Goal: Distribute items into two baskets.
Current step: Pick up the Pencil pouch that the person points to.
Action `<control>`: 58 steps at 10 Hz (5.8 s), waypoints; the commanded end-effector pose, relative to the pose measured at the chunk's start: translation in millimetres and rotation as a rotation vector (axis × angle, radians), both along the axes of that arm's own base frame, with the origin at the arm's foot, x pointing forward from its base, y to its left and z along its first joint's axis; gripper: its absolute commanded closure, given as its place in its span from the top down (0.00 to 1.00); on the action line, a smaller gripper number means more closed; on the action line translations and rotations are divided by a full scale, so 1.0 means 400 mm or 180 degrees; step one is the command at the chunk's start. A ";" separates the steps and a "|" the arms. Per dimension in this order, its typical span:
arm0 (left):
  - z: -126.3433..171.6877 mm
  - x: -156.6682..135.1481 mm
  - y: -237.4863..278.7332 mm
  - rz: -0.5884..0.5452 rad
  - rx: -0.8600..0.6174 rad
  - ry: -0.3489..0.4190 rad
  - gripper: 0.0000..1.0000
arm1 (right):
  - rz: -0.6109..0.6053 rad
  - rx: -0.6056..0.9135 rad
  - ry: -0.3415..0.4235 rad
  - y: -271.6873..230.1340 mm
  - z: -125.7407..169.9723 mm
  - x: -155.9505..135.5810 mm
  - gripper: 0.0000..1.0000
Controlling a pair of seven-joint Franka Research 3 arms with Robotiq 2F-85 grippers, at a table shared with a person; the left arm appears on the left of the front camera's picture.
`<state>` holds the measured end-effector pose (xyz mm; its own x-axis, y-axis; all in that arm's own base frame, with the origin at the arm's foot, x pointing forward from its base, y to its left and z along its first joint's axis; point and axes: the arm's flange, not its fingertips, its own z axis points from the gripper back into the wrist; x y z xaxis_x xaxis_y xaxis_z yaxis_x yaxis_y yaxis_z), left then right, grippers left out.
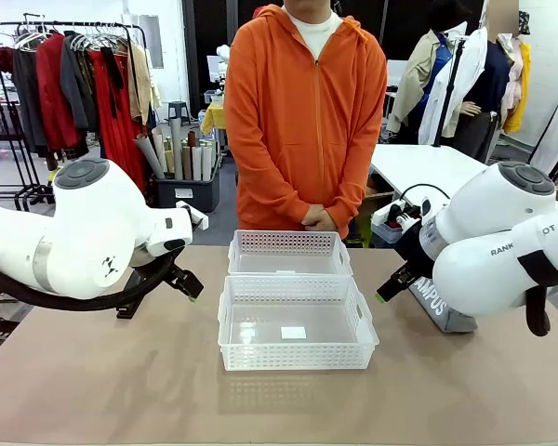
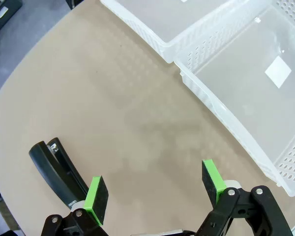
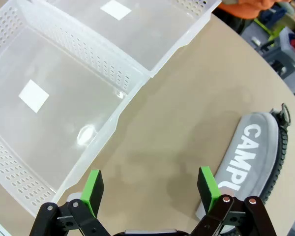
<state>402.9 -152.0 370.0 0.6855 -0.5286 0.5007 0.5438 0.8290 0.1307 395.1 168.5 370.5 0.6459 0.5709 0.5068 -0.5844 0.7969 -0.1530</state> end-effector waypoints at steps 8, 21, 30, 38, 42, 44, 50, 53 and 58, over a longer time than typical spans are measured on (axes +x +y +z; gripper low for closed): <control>0.000 0.000 0.000 0.0000 0.0000 0.0000 1.00 | -0.0001 0.0001 0.0000 0.000 0.000 0.000 1.00; 0.116 -0.072 0.062 -0.0234 -0.0953 -0.0145 1.00 | -0.0012 0.0885 0.0539 0.047 0.098 0.009 1.00; 0.171 -0.035 0.027 -0.0150 -0.0871 -0.0123 1.00 | -0.0199 0.0991 0.0588 0.048 0.127 0.008 1.00; 0.173 0.020 -0.004 -0.0252 -0.0638 0.0696 1.00 | -0.0257 0.1763 0.1046 0.061 0.174 0.056 1.00; 0.219 0.088 -0.017 -0.0023 -0.1945 0.1050 1.00 | -0.0302 0.2735 0.1393 0.024 0.189 0.110 1.00; 0.237 0.099 -0.002 0.0081 -0.2666 0.1268 1.00 | -0.0277 0.3067 0.1644 0.001 0.192 0.131 1.00; 0.256 0.095 0.015 0.0139 -0.3163 0.1544 1.00 | -0.0269 0.3323 0.1910 -0.035 0.204 0.136 1.00; 0.242 0.097 0.018 0.0138 -0.3230 0.1598 1.00 | -0.0246 0.3377 0.1973 -0.036 0.201 0.143 1.00; 0.311 0.160 0.074 0.0122 -0.4151 0.2149 1.00 | -0.0065 0.4297 0.2544 -0.093 0.280 0.202 1.00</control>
